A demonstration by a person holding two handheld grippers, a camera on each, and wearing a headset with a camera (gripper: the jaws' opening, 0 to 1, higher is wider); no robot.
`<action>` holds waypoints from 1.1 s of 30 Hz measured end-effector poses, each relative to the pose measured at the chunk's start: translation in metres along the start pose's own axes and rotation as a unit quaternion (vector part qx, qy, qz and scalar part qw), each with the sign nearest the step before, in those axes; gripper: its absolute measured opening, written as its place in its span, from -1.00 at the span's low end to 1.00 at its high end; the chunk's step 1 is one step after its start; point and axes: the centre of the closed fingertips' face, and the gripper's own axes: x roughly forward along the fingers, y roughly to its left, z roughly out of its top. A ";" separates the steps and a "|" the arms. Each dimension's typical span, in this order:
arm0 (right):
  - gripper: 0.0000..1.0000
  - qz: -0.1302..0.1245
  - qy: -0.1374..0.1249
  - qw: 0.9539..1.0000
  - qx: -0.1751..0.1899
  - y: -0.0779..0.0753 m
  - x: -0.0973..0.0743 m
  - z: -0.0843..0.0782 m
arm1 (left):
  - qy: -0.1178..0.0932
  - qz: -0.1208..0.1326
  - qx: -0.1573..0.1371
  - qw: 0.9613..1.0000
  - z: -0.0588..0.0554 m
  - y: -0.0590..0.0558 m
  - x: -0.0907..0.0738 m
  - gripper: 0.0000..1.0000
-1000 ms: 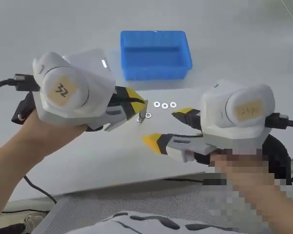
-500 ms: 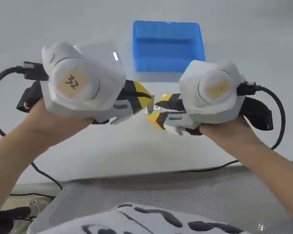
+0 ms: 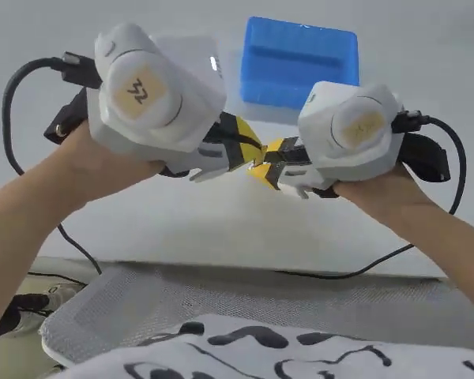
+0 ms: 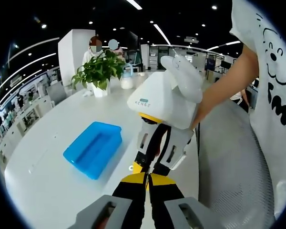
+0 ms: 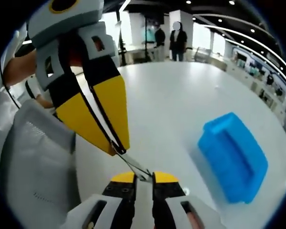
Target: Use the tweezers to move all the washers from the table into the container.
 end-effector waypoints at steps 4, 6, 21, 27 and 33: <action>-0.83 0.010 0.007 1.000 -0.023 0.000 0.000 0.001 | 0.006 -0.005 0.005 1.000 -0.001 0.001 0.000 -1.00; -0.84 0.014 0.010 0.999 -0.033 0.000 0.001 0.001 | 0.010 -0.007 0.010 1.000 -0.001 0.002 0.000 -1.00; -0.93 0.021 0.013 0.998 -0.050 -0.004 0.000 -0.001 | -0.005 -0.012 -0.003 1.000 0.011 0.007 0.011 -1.00; -0.93 0.021 0.014 0.999 -0.045 -0.006 -0.001 -0.002 | -0.016 -0.005 -0.007 1.000 0.011 0.006 0.017 -1.00; -0.93 0.020 0.026 0.997 -0.067 -0.005 0.002 -0.002 | -0.020 -0.002 0.002 1.000 0.013 0.002 0.022 -1.00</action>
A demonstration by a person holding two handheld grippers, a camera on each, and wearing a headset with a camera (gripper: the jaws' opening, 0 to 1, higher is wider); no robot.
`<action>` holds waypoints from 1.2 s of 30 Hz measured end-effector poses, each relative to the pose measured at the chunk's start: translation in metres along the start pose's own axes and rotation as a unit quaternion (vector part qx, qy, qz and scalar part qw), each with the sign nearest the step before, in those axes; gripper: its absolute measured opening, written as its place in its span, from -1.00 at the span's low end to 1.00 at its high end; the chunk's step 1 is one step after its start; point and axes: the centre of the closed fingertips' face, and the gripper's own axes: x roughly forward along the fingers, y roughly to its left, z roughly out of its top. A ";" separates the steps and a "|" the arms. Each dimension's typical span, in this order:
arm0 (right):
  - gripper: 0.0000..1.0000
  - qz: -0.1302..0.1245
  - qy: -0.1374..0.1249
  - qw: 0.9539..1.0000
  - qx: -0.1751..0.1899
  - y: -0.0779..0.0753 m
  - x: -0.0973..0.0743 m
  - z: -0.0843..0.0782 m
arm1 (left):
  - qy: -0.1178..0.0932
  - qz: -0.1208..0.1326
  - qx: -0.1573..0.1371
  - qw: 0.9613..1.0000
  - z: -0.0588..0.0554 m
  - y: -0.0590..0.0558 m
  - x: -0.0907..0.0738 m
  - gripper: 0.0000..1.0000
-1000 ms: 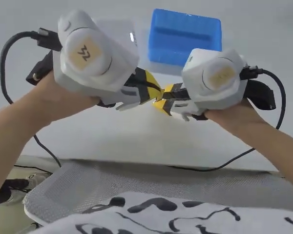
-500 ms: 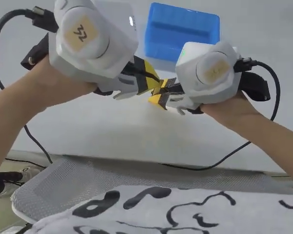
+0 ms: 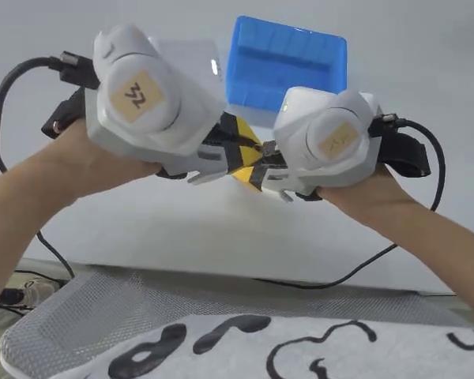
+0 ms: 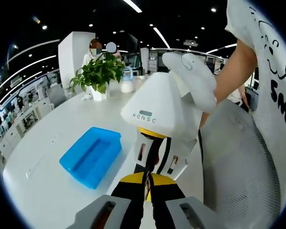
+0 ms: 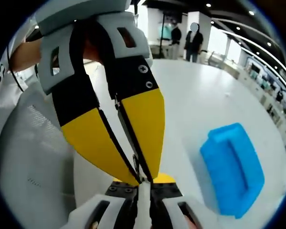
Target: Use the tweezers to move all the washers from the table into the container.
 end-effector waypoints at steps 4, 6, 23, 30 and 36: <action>-0.93 0.001 0.000 1.000 0.001 -0.001 0.000 -0.001 | -0.003 -0.007 -0.002 1.000 -0.001 0.000 -0.001 -1.00; -0.93 0.001 0.002 1.000 -0.003 0.000 0.001 -0.002 | -0.004 -0.011 0.008 1.000 -0.002 0.000 -0.003 -1.00; -0.94 0.013 0.012 1.000 -0.023 0.002 -0.015 0.003 | -0.004 -0.053 0.051 0.997 0.016 -0.004 -0.008 -1.00; -0.94 0.009 0.008 1.000 -0.029 -0.002 -0.026 0.013 | -0.015 -0.061 0.061 0.996 0.031 -0.003 -0.013 -1.00; -0.94 0.003 0.008 0.999 -0.044 -0.004 -0.032 0.020 | -0.013 -0.069 0.073 0.995 0.037 -0.002 -0.014 -1.00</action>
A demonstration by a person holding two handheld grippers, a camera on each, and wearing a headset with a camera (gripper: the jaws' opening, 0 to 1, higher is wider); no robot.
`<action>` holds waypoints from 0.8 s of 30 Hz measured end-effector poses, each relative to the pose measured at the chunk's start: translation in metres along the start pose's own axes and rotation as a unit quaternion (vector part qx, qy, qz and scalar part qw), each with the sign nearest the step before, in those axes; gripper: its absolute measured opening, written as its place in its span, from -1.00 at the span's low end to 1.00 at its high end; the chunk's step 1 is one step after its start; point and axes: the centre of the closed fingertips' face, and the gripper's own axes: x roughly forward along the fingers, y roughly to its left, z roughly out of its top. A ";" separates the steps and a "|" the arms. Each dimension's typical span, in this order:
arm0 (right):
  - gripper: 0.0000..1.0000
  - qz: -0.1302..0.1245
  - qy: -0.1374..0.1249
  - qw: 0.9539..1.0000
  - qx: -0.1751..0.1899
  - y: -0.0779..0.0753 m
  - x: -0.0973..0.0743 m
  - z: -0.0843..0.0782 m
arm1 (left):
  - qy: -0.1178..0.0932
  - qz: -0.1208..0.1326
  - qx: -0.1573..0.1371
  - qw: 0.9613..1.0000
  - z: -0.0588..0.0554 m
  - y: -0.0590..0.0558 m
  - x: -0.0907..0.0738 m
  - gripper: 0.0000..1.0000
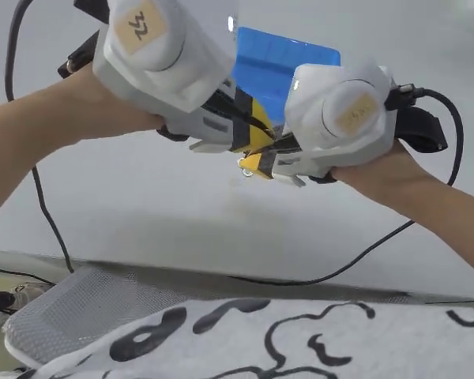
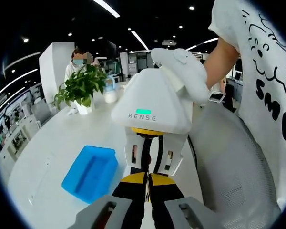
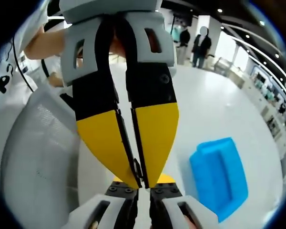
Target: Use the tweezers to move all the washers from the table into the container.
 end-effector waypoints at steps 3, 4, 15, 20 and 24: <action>-0.94 -0.003 -0.002 1.000 -0.001 -0.005 -0.005 0.005 | -0.003 -0.003 0.006 1.000 0.006 0.003 -0.002 -1.00; -0.94 -0.003 -0.003 1.000 -0.001 -0.006 -0.005 0.006 | -0.003 -0.003 0.008 1.000 0.008 0.004 -0.002 -1.00; -0.94 -0.018 -0.007 1.000 -0.009 -0.032 -0.015 0.015 | -0.007 0.002 0.034 0.999 0.017 0.029 -0.006 -1.00; -0.94 -0.028 -0.011 1.000 -0.007 -0.048 -0.019 0.019 | -0.006 0.006 0.046 0.999 0.020 0.043 -0.007 -1.00; -0.94 -0.036 -0.014 0.999 -0.006 -0.057 -0.020 0.020 | -0.005 0.010 0.055 0.998 0.021 0.053 -0.007 -1.00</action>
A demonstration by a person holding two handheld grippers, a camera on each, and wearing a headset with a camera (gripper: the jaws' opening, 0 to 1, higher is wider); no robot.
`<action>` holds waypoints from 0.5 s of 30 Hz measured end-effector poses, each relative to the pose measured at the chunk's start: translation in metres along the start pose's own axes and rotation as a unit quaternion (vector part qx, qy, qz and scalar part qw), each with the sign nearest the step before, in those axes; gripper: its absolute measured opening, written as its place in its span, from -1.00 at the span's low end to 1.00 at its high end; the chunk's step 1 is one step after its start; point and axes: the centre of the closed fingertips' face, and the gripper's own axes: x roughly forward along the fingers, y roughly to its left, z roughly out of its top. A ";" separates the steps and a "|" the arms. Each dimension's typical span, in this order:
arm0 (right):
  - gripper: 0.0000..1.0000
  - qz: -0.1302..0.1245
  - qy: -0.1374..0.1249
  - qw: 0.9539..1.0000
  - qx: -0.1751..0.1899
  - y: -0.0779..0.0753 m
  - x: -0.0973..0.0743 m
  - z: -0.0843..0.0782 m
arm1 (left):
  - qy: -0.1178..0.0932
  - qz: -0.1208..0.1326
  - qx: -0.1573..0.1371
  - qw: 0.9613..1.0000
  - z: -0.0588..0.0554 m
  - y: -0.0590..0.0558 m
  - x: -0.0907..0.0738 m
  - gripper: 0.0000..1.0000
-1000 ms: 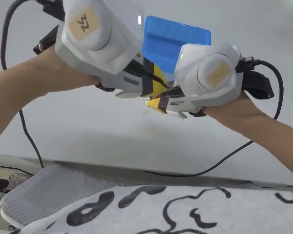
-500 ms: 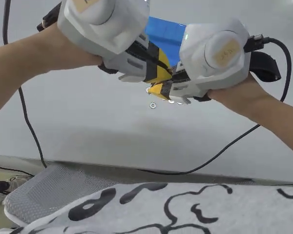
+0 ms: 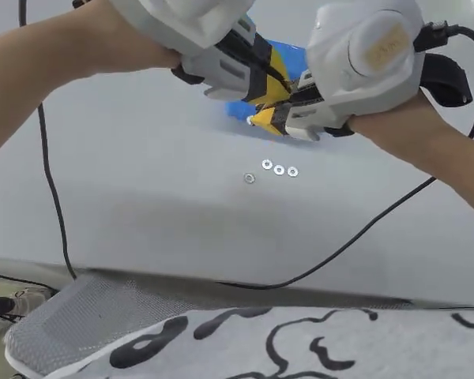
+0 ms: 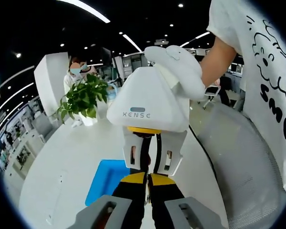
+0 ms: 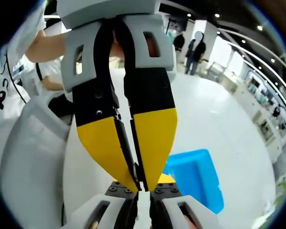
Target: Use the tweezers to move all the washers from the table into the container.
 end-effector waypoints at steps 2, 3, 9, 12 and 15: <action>-0.94 -0.004 -0.001 1.000 0.002 -0.006 0.000 0.001 | 0.000 0.001 0.002 1.000 0.000 0.006 0.000 -1.00; -0.94 -0.006 -0.002 1.000 0.004 -0.010 0.000 0.002 | 0.000 0.002 0.003 1.000 0.000 0.008 0.000 -1.00; -0.94 -0.019 -0.006 1.000 0.007 -0.033 0.006 0.002 | 0.000 0.006 0.004 1.000 -0.001 0.025 0.002 -1.00; -0.94 -0.023 -0.005 1.000 0.011 -0.040 0.011 0.000 | 0.003 0.007 0.007 1.000 -0.005 0.031 0.005 -1.00; -0.94 -0.028 -0.001 1.000 0.005 -0.044 0.017 -0.003 | 0.006 0.009 0.006 1.000 -0.009 0.036 0.007 -1.00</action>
